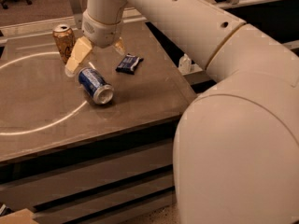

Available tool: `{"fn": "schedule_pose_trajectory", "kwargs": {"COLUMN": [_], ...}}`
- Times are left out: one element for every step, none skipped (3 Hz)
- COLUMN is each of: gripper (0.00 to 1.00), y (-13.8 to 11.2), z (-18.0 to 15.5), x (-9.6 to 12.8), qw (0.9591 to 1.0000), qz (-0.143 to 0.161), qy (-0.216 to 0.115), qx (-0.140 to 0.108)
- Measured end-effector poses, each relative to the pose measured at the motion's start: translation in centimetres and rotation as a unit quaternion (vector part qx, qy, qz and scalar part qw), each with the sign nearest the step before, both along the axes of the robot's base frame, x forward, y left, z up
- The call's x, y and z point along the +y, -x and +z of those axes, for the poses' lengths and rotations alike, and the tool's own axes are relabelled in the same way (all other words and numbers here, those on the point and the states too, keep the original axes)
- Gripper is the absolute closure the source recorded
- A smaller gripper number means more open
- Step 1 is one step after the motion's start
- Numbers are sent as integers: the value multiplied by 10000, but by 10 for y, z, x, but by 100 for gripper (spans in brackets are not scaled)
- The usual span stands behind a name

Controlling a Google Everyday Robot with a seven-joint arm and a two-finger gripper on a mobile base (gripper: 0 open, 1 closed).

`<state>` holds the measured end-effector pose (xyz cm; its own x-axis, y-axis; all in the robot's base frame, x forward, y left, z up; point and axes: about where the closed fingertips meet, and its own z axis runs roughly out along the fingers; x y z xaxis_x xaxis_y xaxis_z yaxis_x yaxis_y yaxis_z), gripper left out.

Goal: Place pepsi can upright

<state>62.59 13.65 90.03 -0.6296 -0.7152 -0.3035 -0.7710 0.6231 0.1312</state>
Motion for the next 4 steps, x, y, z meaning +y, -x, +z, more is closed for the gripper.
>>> {"fn": "schedule_pose_trajectory", "kwargs": {"gripper": [0, 0, 0, 16], "y": [3, 7, 7, 5], "z": [-15, -28, -39, -46], "x": [17, 25, 29, 33], "qw": [9997, 9990, 9983, 9976], "qz": [128, 191, 201, 226], "qy": [111, 188, 280, 375], "qx": [183, 352, 466, 527]}}
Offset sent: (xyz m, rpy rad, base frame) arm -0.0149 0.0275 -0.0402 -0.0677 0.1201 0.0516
